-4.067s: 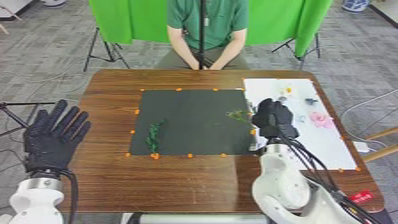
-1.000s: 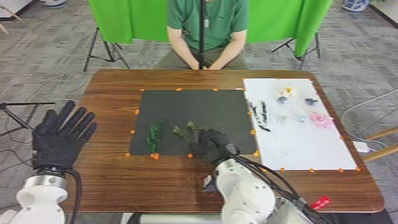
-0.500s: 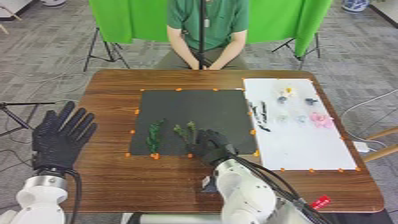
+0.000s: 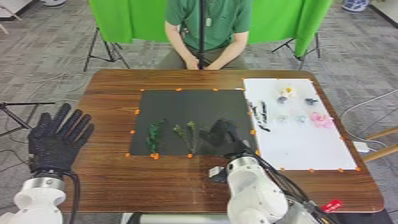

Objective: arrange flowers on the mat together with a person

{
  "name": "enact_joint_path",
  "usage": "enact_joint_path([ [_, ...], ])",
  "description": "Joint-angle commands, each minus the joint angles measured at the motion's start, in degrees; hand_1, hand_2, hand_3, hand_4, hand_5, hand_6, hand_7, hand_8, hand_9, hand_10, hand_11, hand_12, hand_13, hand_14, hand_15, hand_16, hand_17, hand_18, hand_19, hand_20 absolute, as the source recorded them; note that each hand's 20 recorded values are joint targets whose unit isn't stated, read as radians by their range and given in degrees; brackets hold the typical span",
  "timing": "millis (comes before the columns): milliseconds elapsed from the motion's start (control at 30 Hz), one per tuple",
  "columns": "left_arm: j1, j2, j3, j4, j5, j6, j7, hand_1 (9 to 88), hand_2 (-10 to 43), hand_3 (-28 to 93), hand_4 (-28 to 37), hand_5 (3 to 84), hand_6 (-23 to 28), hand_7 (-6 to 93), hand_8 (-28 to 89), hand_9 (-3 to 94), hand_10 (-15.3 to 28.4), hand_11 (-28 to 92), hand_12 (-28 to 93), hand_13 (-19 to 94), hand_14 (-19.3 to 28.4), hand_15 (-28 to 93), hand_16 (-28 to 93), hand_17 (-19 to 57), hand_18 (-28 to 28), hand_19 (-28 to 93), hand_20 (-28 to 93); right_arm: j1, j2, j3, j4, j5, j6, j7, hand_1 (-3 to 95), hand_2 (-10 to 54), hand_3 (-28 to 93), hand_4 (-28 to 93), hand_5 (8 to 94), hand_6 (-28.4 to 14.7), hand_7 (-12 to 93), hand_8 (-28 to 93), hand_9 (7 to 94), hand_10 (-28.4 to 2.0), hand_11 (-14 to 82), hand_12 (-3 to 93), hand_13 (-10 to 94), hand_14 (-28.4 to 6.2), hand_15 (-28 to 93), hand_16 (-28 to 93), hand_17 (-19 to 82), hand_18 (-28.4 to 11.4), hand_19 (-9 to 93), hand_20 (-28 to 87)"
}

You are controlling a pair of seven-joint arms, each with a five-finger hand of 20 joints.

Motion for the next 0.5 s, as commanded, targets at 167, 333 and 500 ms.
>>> enact_joint_path([
  [167, 0.12, 0.26, -0.55, 0.28, -0.19, -0.34, 0.32, 29.4, 11.6, 70, -28.3, 35.4, 6.7, 12.7, -11, 30.5, 15.1, 20, 9, 23, 14.8, 33, -6, -6.9, 13.8, 31, 12, -5.50, 6.69, 18.18, -2.75, 21.90, 11.61, -14.92, 23.1, 14.9, 73, -17, 61.4, -8.8, 17, -9, 61.9, -22.5, 16.1, 18.1, 47, -20.3, 52, 18, 24, -23.0, 73, 11],
  [333, -0.08, 0.37, -0.32, 0.15, -0.86, -1.11, 0.39, 29.3, 11.5, 70, -28.3, 35.5, 6.7, 12.8, -11, 30.6, 15.2, 20, 9, 23, 14.7, 33, -6, -6.9, 13.8, 31, 12, -9.74, 7.67, 30.42, -2.10, 51.18, 4.40, -31.83, 22.4, 13.9, 75, -19, 53.1, -8.0, 17, -10, 52.6, -21.1, 13.8, 18.5, 38, -18.5, 43, 16, 16, -20.1, 59, 9],
  [500, 0.11, 0.58, -0.78, -0.24, -0.64, -0.42, 0.89, 29.3, 11.5, 70, -28.3, 35.6, 6.8, 12.6, -11, 30.6, 15.1, 20, 9, 23, 14.4, 32, -6, -6.9, 13.8, 31, 12, -13.30, 8.46, 37.69, -1.57, 63.77, 0.26, -40.06, 20.5, 13.9, 74, -20, 48.1, -7.3, 17, -10, 47.2, -20.4, 11.7, 19.4, 33, -18.1, 37, 18, 13, -19.4, 50, 11],
])
